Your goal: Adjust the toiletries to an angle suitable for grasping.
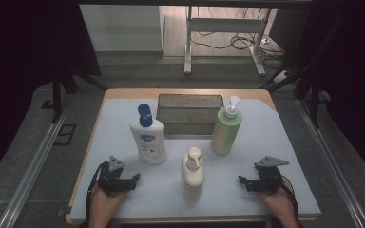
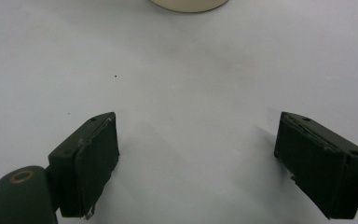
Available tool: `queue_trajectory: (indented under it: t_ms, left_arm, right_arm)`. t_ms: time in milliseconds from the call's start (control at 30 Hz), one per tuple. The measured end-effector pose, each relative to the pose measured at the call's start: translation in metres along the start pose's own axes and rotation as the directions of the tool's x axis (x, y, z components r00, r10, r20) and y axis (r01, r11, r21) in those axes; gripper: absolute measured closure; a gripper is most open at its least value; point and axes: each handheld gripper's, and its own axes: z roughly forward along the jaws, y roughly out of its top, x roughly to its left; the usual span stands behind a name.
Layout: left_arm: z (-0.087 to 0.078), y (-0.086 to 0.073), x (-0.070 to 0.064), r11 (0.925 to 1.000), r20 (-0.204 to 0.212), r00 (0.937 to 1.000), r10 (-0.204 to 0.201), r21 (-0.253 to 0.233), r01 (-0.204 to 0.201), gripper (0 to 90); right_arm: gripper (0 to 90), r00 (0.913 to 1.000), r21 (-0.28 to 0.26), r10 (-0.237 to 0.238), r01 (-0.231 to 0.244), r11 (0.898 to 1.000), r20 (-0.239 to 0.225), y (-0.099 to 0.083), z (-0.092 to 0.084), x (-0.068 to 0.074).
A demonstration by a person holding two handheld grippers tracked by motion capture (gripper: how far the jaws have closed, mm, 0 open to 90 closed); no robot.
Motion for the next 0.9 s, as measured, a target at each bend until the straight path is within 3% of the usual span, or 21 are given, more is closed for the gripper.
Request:
queue_trajectory:
  t_ms: [900]
  left_arm:
    - [0.0000,-0.0001,0.0000,1.0000,0.000,1.0000,-0.001,-0.001,0.001,14.8]
  right_arm:
    - [12.6,1.0000,0.009,0.005,-0.005,1.000,0.002,0.0012,-0.0008,0.0011]
